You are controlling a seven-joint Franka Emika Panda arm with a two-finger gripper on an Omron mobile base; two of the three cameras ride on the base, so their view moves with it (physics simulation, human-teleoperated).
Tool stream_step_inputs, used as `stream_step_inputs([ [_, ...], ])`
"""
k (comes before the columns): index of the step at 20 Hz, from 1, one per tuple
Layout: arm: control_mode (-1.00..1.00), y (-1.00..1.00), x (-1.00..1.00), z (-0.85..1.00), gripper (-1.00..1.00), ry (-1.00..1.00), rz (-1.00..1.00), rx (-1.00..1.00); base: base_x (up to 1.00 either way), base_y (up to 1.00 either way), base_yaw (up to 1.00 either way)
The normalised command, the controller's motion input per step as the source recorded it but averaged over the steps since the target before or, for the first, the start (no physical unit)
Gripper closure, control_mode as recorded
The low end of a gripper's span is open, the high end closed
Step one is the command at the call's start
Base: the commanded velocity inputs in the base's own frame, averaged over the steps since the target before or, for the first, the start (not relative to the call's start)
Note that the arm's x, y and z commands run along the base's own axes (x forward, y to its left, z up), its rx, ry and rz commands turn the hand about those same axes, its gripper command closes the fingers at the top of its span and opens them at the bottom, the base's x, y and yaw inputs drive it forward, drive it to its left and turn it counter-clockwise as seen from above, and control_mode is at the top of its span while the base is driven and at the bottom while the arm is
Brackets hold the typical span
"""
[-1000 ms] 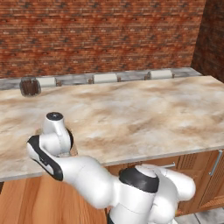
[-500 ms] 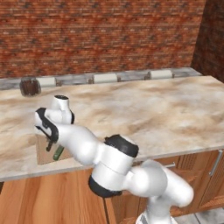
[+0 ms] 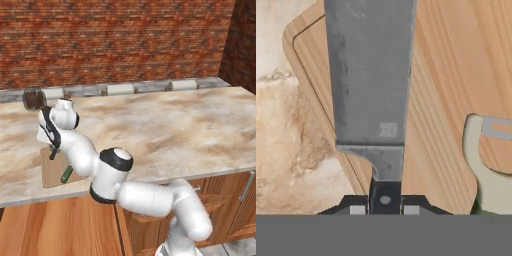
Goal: Open the drawer on the left and place the cutting tools on the cutting board.
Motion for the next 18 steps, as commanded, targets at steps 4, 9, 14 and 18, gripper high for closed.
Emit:
stream_step_inputs([
  [4,-1.00,0.15,0.16,0.00,-1.00,0.00,-0.01,0.00,0.00,0.00,0.00],
  [9,-1.00,0.01,-0.42,-0.09,-1.00,0.00,0.02,-0.02,0.00,0.00,0.00],
  [14,-1.00,-0.61,-1.00,-0.22,-1.00,-0.09,0.13,-0.03,0.00,0.00,0.00],
  [18,-1.00,-1.00,-1.00,0.00,-1.00,-0.20,0.11,0.03,0.00,0.00,0.00],
])
